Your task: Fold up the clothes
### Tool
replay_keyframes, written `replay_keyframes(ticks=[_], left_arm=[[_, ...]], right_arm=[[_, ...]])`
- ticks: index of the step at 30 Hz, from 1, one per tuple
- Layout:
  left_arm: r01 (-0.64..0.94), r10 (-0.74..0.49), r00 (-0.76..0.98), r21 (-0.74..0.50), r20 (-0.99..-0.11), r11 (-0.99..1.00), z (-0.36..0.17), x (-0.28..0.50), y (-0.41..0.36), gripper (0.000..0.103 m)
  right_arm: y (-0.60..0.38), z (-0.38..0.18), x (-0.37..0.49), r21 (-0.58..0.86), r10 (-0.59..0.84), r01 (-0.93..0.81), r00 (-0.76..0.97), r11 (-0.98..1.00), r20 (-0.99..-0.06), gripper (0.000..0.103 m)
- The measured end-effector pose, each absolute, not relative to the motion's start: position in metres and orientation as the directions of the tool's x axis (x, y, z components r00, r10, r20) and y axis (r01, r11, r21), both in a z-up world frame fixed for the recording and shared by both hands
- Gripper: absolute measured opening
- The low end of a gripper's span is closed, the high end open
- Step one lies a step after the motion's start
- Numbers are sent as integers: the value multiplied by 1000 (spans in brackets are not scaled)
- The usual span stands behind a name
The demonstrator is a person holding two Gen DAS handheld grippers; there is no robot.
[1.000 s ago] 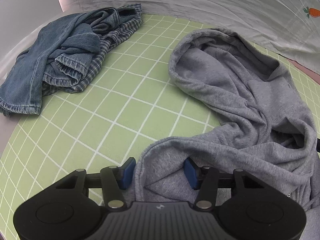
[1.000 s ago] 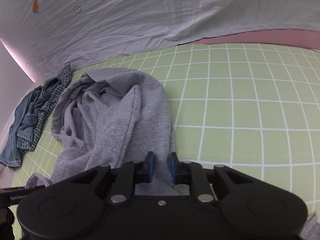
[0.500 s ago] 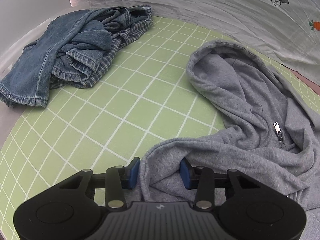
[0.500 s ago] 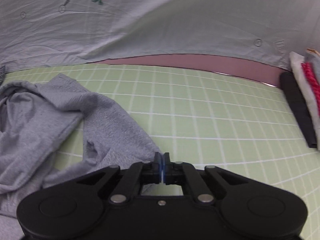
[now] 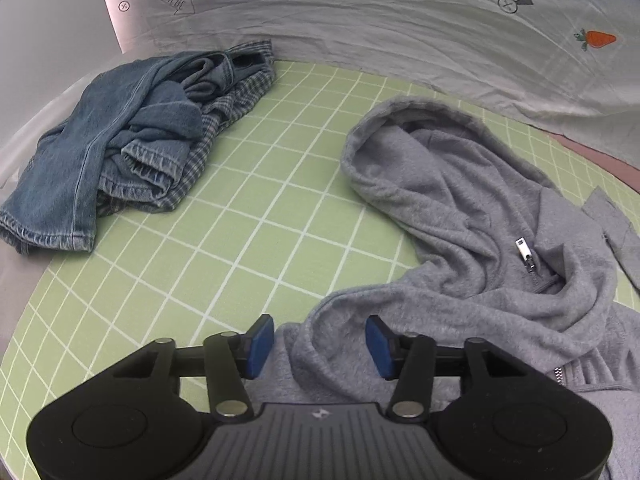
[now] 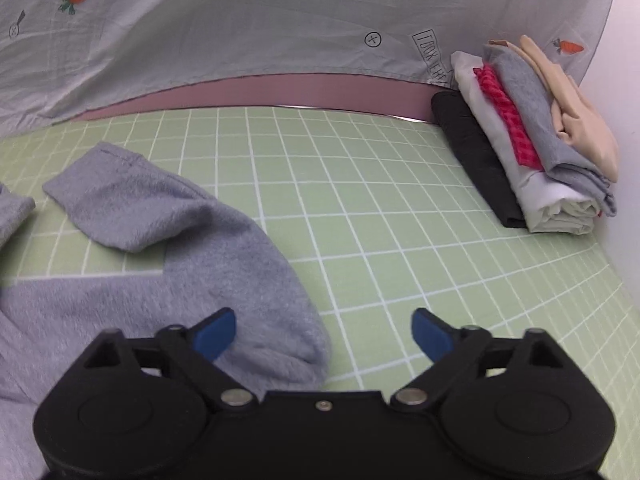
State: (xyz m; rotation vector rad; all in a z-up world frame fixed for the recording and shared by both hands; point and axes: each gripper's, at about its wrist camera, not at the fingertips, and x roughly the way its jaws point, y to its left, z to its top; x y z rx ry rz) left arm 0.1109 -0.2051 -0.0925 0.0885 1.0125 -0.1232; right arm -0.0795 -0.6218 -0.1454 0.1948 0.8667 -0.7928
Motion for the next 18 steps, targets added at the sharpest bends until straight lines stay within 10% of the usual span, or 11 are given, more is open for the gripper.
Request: replay_keyframes(ticks=[9, 18], left_arm=[[186, -136, 551, -38, -824, 982, -78, 118, -219, 85], [344, -235, 457, -73, -858, 936, -97, 122, -260, 86]], right_arm=[[-635, -160, -50, -70, -458, 649, 453, 758, -765, 103], [-645, -169, -33, -36, -366, 570, 477, 821, -799, 103]])
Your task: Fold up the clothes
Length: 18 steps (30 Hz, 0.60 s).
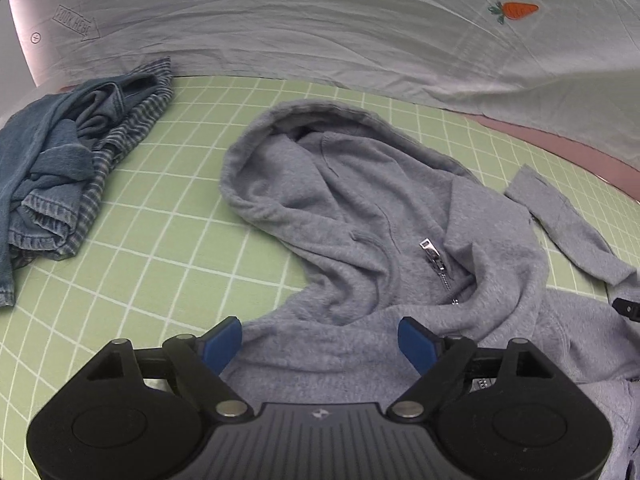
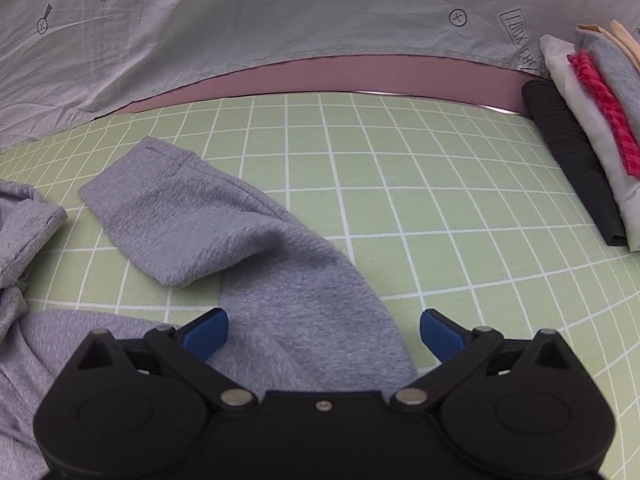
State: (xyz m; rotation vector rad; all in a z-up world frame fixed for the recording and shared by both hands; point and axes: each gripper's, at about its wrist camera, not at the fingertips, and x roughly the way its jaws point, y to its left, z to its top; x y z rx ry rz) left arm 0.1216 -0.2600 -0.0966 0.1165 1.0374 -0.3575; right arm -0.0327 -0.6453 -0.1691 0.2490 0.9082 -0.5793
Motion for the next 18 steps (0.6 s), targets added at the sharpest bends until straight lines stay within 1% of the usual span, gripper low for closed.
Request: replay_keyframes(ticks=[4, 7, 11, 13, 14, 16, 17, 18], left_arm=[[366, -287, 426, -127, -858, 922, -94, 117, -264, 86], [412, -324, 406, -146, -854, 900, -92, 112, -269, 86], [421, -313, 368, -143, -875, 896, -104, 110, -277, 85], [406, -299, 356, -141, -885, 903, -110, 111, -278, 82], [396, -291, 350, -140, -890, 907, -113, 112, -278, 78], [388, -275, 350, -129, -895, 913, -116, 113, -278, 60], [392, -278, 353, -129, -894, 911, -115, 113, -277, 54], [396, -281, 355, -129, -892, 909, -114, 113, -277, 40]], right_arm=[[-648, -170, -26, -41, -352, 551, 471, 833, -809, 103], [-648, -170, -21, -55, -354, 536, 474, 843, -806, 103], [-648, -171, -16, -41, -336, 527, 477, 849, -812, 103], [-648, -171, -16, -38, -333, 529, 477, 848, -814, 103], [-648, -171, -16, -36, -332, 530, 476, 847, -814, 103], [-649, -171, -17, -27, -329, 537, 475, 843, -816, 103], [-649, -171, -17, -23, -328, 540, 475, 841, -817, 103], [-649, -170, -18, -19, -327, 542, 477, 840, -816, 100]])
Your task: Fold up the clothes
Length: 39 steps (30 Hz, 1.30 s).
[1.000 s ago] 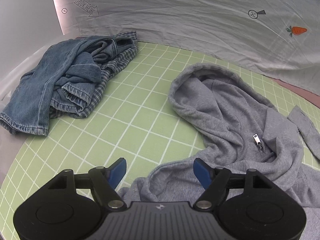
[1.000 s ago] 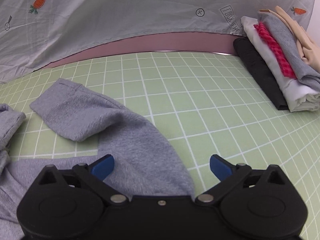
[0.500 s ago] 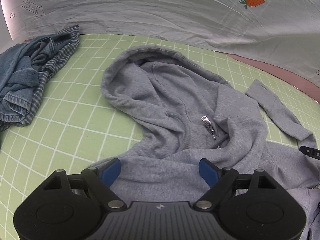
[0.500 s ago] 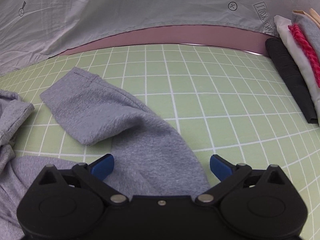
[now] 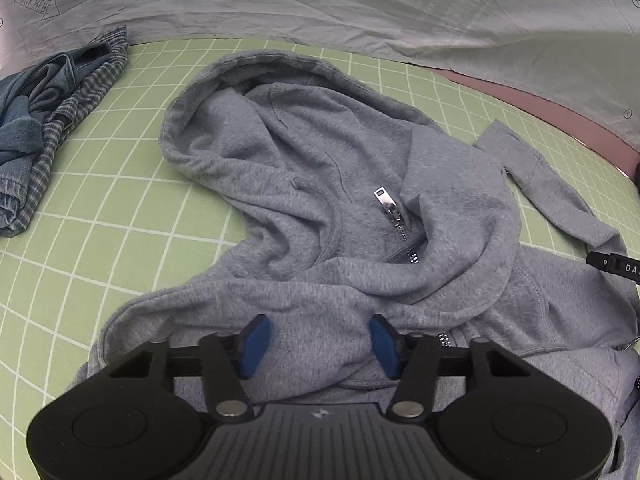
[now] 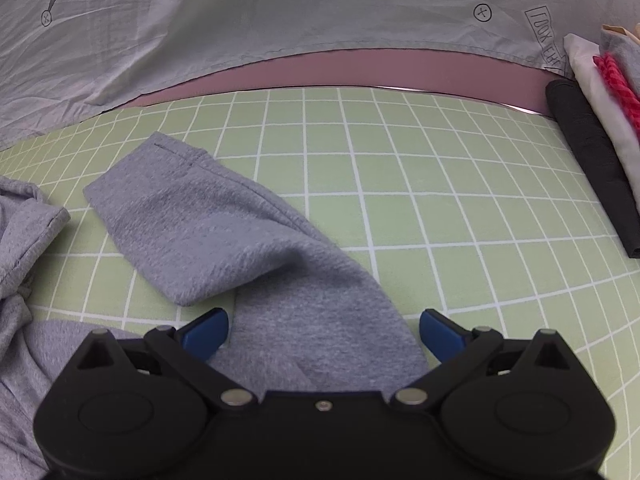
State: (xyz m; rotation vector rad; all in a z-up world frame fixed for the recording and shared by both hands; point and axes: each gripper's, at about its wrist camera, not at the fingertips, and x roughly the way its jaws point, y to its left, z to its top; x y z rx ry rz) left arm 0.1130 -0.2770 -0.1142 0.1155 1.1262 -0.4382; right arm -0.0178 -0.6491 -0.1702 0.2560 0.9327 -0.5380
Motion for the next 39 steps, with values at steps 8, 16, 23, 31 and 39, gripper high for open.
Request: replay_keyframes(ticks=[8, 16, 23, 31, 39], left_arm=[[239, -199, 515, -83, -834, 967, -82, 125, -237, 8], [-251, 291, 568, 175, -770, 952, -78, 151, -104, 5], [-326, 315, 471, 170, -824, 930, -94, 129, -61, 4], [-25, 10, 485, -2, -874, 1000, -99, 123, -139, 70], [22, 6, 421, 17, -907, 1000, -120, 112, -169, 78]], right_arm=[[-652, -158, -25, -35, -362, 547, 503, 836, -784, 23], [-710, -161, -96, -171, -565, 744, 315, 646, -762, 14], [-719, -163, -139, -212, -597, 797, 219, 566, -772, 27], [-674, -147, -106, -131, -577, 758, 360, 639, -733, 88], [-653, -167, -76, -104, -505, 726, 361, 680, -784, 98]])
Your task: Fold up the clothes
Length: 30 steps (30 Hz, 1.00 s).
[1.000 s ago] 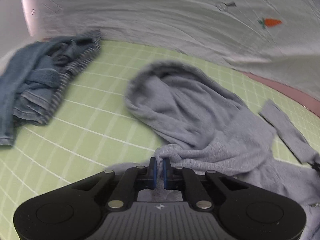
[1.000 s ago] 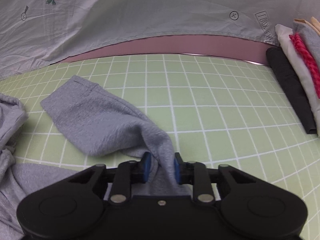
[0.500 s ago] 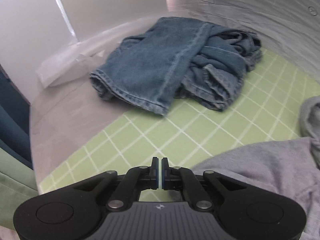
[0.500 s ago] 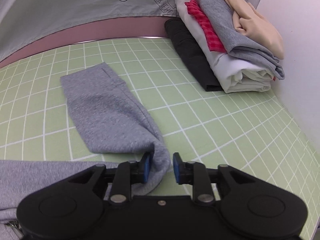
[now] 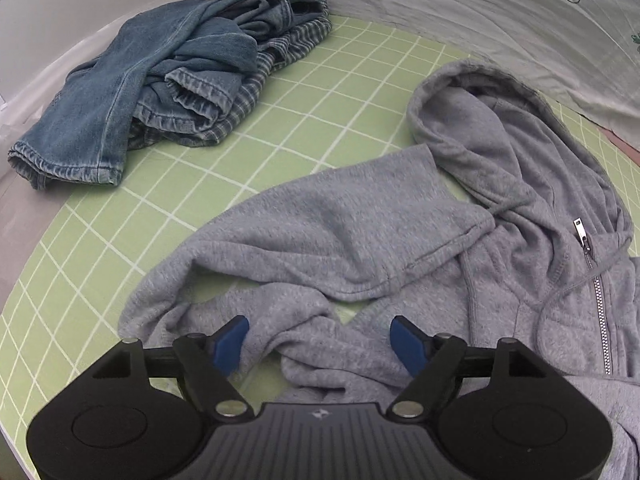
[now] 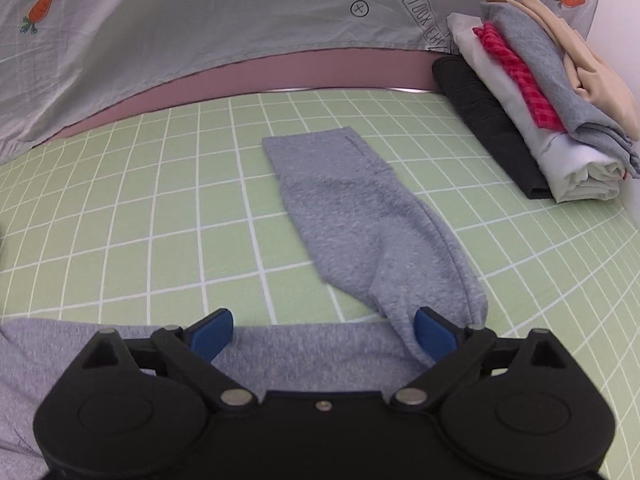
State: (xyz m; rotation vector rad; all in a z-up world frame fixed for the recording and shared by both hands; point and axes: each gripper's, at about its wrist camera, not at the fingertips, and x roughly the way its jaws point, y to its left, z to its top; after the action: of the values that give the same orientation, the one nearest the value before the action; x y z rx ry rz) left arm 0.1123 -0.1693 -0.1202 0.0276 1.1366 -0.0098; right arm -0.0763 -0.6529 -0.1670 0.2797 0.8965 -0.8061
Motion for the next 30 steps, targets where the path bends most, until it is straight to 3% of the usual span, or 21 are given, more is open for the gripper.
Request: replay_keyframes(ticks=[2, 5, 6, 7, 8, 12, 13, 22, 30], left_arm=[[12, 12, 419, 19, -908, 1000, -122, 113, -172, 77], [33, 30, 445, 49, -895, 998, -121, 113, -178, 55], [41, 29, 453, 54, -891, 998, -119, 113, -179, 40], [47, 30, 455, 57, -890, 997, -119, 114, -182, 32], [51, 29, 458, 58, -888, 997, -118, 116, -184, 30], [44, 11, 465, 36, -885, 998, -117, 124, -193, 24], [51, 8, 467, 36, -884, 998, -117, 128, -197, 24], [160, -41, 509, 48, -860, 986, -127, 187, -266, 23], [283, -139, 547, 25, -825, 959, -142, 237, -353, 23]], right_arm=[[-653, -169, -78, -101, -507, 729, 362, 677, -782, 100], [-657, -170, -82, -90, -506, 747, 351, 659, -788, 100], [-659, -170, -84, -81, -502, 752, 352, 654, -790, 100], [-661, -170, -85, -72, -499, 757, 352, 649, -792, 99], [-663, -170, -87, -63, -496, 763, 353, 644, -793, 94], [-668, -166, -99, -59, -542, 793, 358, 606, -760, 12], [-671, -166, -100, -62, -546, 791, 360, 608, -757, 7], [-721, -170, -105, -100, -600, 838, 295, 536, -744, 3], [-764, -177, -122, -222, -678, 870, 160, 441, -718, 2]])
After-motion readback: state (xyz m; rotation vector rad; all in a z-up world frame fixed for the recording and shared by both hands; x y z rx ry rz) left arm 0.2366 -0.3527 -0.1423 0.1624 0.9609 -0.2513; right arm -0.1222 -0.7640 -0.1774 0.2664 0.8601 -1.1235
